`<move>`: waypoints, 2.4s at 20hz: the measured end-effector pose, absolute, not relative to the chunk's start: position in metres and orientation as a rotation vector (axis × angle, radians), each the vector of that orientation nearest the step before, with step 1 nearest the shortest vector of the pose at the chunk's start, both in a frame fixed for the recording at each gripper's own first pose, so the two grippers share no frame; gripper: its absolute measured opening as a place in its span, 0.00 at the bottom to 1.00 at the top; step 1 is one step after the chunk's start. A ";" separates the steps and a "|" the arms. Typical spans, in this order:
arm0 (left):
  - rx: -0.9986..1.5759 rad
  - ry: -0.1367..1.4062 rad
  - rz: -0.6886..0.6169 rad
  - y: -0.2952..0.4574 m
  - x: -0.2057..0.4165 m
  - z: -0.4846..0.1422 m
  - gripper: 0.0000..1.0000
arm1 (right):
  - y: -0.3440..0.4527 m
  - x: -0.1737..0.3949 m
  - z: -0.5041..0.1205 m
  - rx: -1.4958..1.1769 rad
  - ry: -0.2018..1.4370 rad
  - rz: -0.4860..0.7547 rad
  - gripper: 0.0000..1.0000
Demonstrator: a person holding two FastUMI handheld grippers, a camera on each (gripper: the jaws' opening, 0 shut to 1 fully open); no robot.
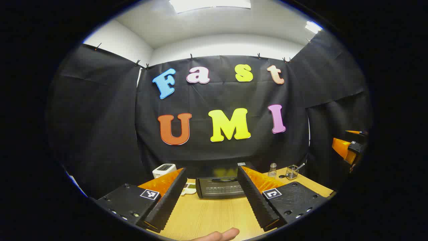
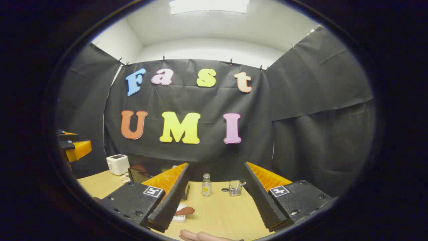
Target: Open the electric oven with the left hand, put the food in, and close the electric oven.
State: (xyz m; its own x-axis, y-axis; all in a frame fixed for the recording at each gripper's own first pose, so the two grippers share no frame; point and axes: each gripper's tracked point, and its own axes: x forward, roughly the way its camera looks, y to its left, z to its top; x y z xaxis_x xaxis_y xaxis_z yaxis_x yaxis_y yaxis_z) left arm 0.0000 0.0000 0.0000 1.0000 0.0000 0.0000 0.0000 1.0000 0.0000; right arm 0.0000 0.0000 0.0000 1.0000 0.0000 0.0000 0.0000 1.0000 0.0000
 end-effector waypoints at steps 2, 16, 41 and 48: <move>-0.016 -0.005 0.007 0.002 0.000 -0.001 0.96 | -0.006 -0.001 0.000 -0.001 -0.005 -0.014 0.96; -0.055 -0.006 -0.021 0.004 0.055 -0.020 0.95 | 0.011 0.018 0.011 -0.029 -0.123 0.038 1.00; -0.146 0.460 -0.094 -0.072 0.310 -0.226 0.95 | -0.069 0.115 -0.085 0.083 0.086 -0.022 1.00; -0.034 0.440 -0.123 -0.077 0.297 -0.229 0.95 | -0.073 0.108 -0.094 0.094 0.110 -0.035 1.00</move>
